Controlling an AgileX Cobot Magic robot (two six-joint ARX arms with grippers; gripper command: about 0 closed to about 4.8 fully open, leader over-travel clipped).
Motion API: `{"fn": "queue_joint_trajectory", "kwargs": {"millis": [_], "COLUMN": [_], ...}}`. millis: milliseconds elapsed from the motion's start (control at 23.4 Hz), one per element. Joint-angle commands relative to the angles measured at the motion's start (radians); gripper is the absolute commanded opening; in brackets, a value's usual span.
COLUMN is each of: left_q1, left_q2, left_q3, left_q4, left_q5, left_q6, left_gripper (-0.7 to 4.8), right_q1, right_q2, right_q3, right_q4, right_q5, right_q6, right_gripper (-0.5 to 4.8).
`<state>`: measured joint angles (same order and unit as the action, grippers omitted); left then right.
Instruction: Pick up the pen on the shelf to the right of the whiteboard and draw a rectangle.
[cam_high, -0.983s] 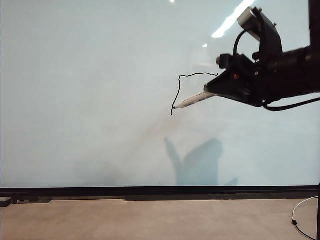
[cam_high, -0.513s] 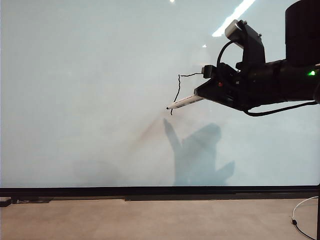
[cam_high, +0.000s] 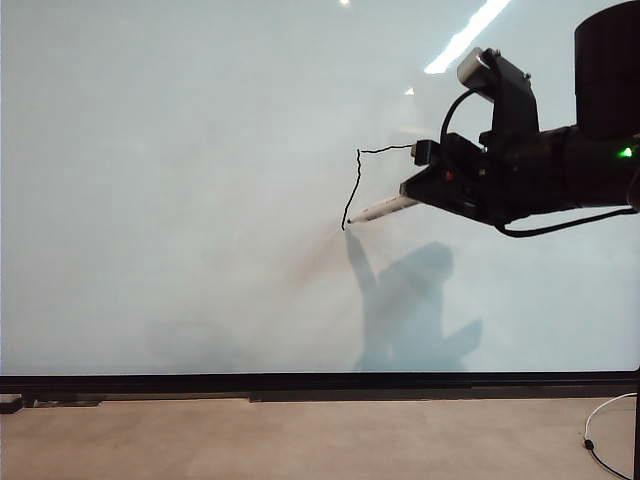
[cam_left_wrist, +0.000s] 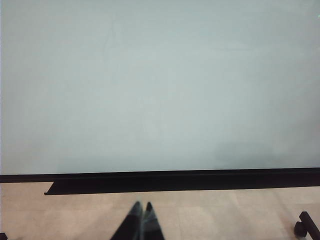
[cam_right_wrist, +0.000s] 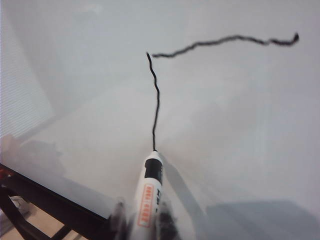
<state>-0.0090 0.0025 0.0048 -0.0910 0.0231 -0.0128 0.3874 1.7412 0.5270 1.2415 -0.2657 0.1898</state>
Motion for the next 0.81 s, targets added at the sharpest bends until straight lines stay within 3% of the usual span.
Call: {"fn": "queue_joint_trajectory", "kwargs": {"millis": [43,812], "left_q1": [0.000,0.000], "left_q2": [0.001,0.001], "left_q3": [0.002,0.002], "left_q4": [0.010,0.010], "left_q5": [0.000,0.000], "left_q6": [0.001,0.001], "left_gripper": [-0.04,-0.04], "right_q1": [-0.003,-0.024], "right_q2": [0.019,0.024], "right_q3": [0.022,0.030], "right_q4": [0.015,0.027], "right_q5": [-0.022,-0.014], "right_q6": [-0.004,-0.007], "right_gripper": [-0.06,-0.06]}}
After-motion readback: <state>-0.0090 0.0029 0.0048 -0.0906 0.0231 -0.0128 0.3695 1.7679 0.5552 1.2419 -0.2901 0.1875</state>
